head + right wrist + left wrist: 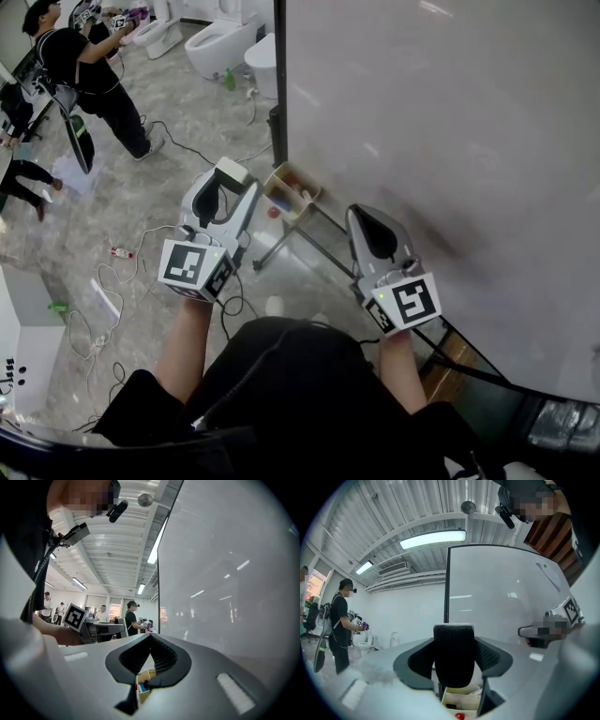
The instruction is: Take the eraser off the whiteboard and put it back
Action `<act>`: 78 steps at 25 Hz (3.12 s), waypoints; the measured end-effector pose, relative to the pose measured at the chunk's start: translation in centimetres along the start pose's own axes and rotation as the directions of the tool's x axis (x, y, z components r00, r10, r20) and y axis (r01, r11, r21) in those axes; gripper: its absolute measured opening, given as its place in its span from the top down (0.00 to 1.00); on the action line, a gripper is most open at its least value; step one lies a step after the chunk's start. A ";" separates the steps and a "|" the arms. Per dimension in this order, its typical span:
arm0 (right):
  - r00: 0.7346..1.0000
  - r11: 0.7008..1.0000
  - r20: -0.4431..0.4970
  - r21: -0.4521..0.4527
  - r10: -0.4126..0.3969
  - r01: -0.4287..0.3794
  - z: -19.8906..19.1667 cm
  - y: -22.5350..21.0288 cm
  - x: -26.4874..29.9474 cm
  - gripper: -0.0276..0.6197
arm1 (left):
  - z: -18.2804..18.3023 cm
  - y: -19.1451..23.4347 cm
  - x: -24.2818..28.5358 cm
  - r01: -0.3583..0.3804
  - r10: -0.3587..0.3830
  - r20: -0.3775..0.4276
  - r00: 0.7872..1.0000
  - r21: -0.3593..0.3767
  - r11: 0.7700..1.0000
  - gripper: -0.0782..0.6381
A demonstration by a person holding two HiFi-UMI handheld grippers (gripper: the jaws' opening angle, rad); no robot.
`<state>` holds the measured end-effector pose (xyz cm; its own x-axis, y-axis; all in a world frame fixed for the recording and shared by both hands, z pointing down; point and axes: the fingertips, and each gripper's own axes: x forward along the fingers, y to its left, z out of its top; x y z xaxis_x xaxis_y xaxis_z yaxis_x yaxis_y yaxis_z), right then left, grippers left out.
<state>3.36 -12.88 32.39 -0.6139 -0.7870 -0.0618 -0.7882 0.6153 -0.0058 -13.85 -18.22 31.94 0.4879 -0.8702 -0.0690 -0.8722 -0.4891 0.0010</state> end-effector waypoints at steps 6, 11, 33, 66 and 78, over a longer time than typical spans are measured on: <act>1.000 1.000 -0.004 0.000 -0.004 0.004 -0.5 0.0 0.0 0.94 | -0.6 0.1 0.0 0.009 -0.009 -0.001 1.000 -0.002 1.000 0.53; 1.000 1.000 -0.005 -0.001 -0.011 0.011 -0.3 0.0 -0.3 0.94 | -0.3 -0.2 0.2 0.015 -0.015 -0.001 1.000 -0.011 1.000 0.53; 0.994 0.994 -0.024 -0.020 -0.111 0.110 0.5 -0.1 -2.4 0.94 | -2.8 -1.7 2.9 0.131 -0.131 -0.052 0.990 0.001 0.991 0.53; 0.991 0.995 -0.091 0.004 -0.103 0.103 -3.1 -0.5 1.4 0.94 | -12.8 -1.5 9.0 0.150 -0.145 -0.177 0.973 0.020 0.988 0.53; 0.988 0.994 -0.109 -0.005 -0.109 0.109 -3.5 -0.7 1.5 0.94 | -14.6 -2.1 10.4 0.162 -0.139 -0.216 0.966 0.090 0.983 0.53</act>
<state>2.85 -14.61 35.82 -0.5257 -0.8493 0.0483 -0.8505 0.5260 -0.0076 -6.44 -27.12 45.75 0.6004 -0.7858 0.1486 -0.7814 -0.6159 -0.1004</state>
